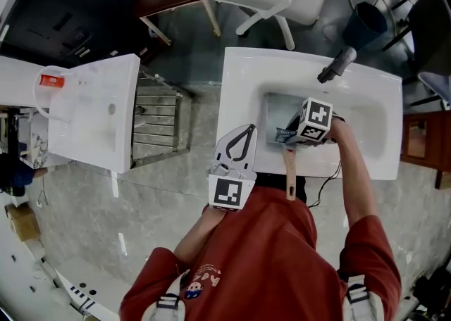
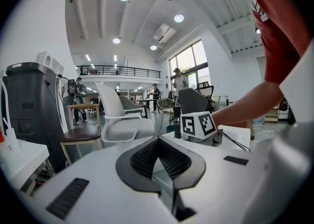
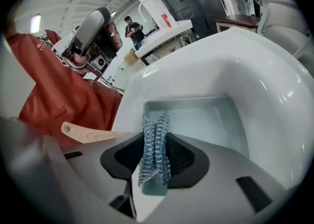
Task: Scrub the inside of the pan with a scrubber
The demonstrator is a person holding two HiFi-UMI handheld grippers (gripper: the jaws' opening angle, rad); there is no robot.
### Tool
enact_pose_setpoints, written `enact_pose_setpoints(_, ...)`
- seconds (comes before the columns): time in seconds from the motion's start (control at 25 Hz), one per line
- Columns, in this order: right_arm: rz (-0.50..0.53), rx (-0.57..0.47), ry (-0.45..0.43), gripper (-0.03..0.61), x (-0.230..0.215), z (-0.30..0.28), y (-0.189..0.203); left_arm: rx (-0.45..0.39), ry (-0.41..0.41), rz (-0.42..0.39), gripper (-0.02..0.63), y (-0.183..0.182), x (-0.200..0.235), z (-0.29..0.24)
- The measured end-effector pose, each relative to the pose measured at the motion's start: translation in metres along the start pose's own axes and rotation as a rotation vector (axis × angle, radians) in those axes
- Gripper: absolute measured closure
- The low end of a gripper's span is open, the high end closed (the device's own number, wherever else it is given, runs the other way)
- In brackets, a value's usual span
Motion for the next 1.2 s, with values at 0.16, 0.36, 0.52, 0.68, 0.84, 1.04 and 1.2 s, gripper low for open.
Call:
enact_pose_setpoints(0.16, 0.007, -0.028, 0.031, 0.433, -0.005, -0.001, 0.001, -0.006, 0.011, 0.005, 0.603, 0.000, -0.002, -0.001)
enact_pose_setpoints(0.36, 0.051, -0.024, 0.130, 0.433, -0.023, -0.002, 0.001, -0.007, 0.017, 0.008, 0.603, 0.000, -0.002, -0.003)
enact_pose_setpoints(0.52, 0.095, -0.017, 0.289, 0.434, -0.048, 0.000, 0.001, -0.011, 0.019, 0.012, 0.603, 0.001, -0.002, -0.004)
enact_pose_setpoints(0.68, 0.127, -0.018, 0.398, 0.436, -0.071, 0.000, 0.000, -0.012, 0.019, 0.015, 0.603, 0.002, -0.003, -0.004)
enact_pose_setpoints(0.84, 0.147, -0.031, 0.476, 0.436, -0.086, -0.003, -0.002, -0.010, 0.019, 0.016, 0.603, 0.003, -0.004, -0.003)
enact_pose_setpoints(1.04, 0.188, -0.017, 0.639, 0.437, -0.110, -0.007, 0.003, -0.010, 0.015, 0.013, 0.603, 0.004, -0.005, -0.002)
enact_pose_setpoints(1.2, 0.198, -0.016, 0.656, 0.440, -0.114, -0.007, 0.004, -0.002, 0.015, 0.013, 0.603, 0.006, -0.005, -0.002)
Point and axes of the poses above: the fingertips, and each gripper's own axes: z backward along the fingers, x to its left, y out of its underside, the point moved 1 cm from there along z, backward along the fingers, and after that the axes turned 1 degree about x, right-handed, at the moved point
